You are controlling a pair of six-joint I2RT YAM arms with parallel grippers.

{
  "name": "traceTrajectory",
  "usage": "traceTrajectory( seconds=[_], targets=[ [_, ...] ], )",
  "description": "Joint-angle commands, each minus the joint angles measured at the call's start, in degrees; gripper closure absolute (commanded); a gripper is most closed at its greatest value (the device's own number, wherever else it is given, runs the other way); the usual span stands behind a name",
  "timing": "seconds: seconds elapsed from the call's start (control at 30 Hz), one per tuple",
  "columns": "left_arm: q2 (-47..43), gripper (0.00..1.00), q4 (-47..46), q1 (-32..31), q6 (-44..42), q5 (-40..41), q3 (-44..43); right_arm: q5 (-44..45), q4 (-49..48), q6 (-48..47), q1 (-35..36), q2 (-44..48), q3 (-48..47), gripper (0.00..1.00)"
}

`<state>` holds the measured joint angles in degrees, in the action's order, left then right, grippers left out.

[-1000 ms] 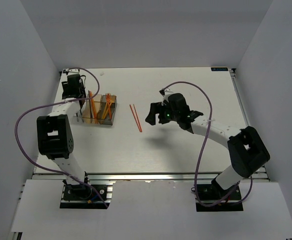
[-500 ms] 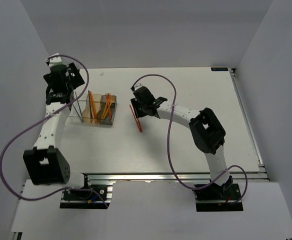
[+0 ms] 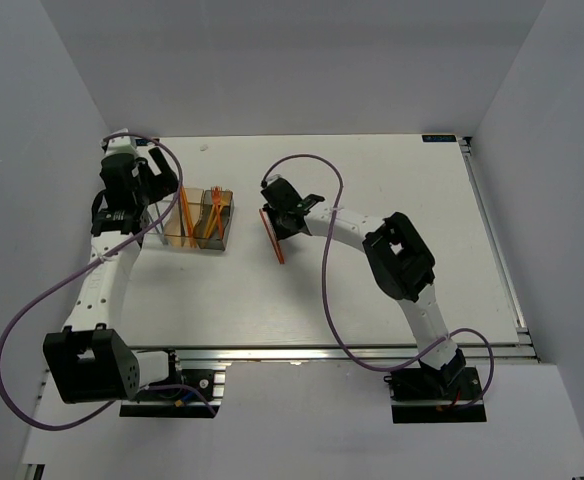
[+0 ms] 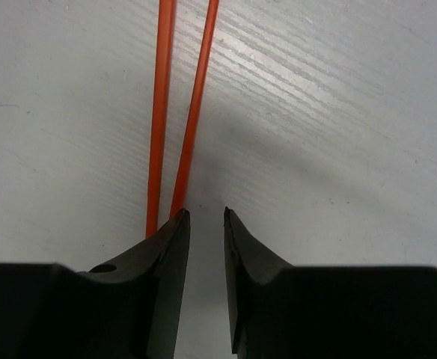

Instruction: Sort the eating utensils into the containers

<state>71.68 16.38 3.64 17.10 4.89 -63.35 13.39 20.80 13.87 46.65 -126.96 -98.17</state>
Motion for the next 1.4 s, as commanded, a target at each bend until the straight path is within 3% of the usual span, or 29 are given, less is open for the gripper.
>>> traceTrajectory(
  seconds=[0.0, 0.97, 1.1, 1.13, 1.3, 1.37],
  targets=[
    [0.3, 0.02, 0.5, 0.1, 0.9, -4.3, -0.3, 1.7, 0.8, 0.1, 0.9, 1.5, -1.8, 0.69],
    [-0.5, 0.02, 1.0, 0.1, 1.4, -9.1, -0.5, 2.3, 1.1, 2.5, 2.3, 0.2, 6.6, 0.74],
    [-0.5, 0.02, 0.8, 0.0, 1.8, -10.4, -0.4, 2.0, 0.8, 3.5, 1.4, 1.2, 10.5, 0.89],
    [-0.2, 0.02, 0.7, 0.1, 1.9, -11.3, -0.5, 1.9, 0.7, 3.9, 1.2, 1.4, 11.2, 0.99],
    [1.8, 0.02, -2.2, -0.7, 7.7, -21.7, 1.0, 3.5, 0.2, 4.8, 0.2, 7.2, 14.0, 1.0],
    [2.8, 0.02, -5.3, -4.7, 10.2, -23.9, 2.2, 3.5, -1.2, 5.7, -0.5, 12.7, 16.0, 1.0]
  ],
)
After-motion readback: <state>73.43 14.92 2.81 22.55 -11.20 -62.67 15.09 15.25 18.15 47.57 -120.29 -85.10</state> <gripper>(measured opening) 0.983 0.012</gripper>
